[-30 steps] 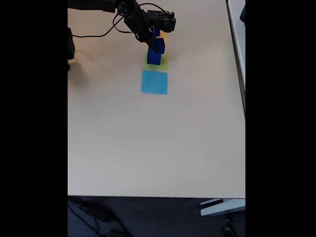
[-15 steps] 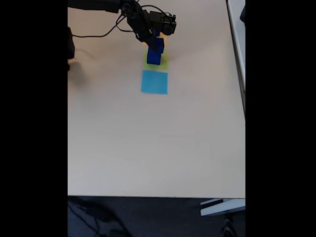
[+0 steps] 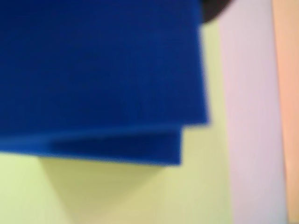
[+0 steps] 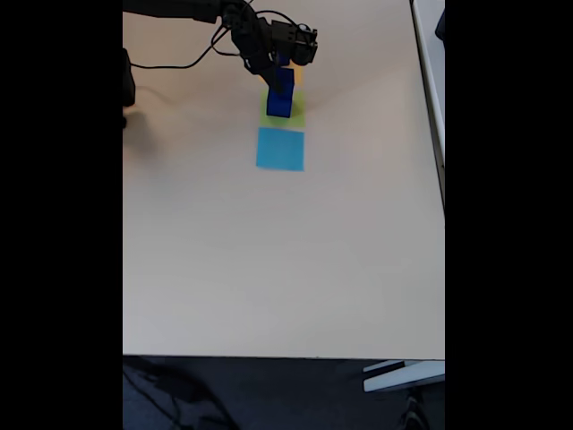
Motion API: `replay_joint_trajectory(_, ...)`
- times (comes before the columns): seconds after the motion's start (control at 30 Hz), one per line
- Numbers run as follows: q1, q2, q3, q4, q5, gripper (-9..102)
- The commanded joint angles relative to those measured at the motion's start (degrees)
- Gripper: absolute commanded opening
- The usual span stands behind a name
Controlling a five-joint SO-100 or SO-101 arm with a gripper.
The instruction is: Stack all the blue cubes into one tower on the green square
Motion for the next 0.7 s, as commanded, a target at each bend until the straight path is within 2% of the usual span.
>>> replay_joint_trajectory(0.0,-0.35,0.62,-0.70,-1.14,0.88,0)
replay_joint_trajectory(0.67,0.79,0.35,-0.62,-1.58,-1.05,0)
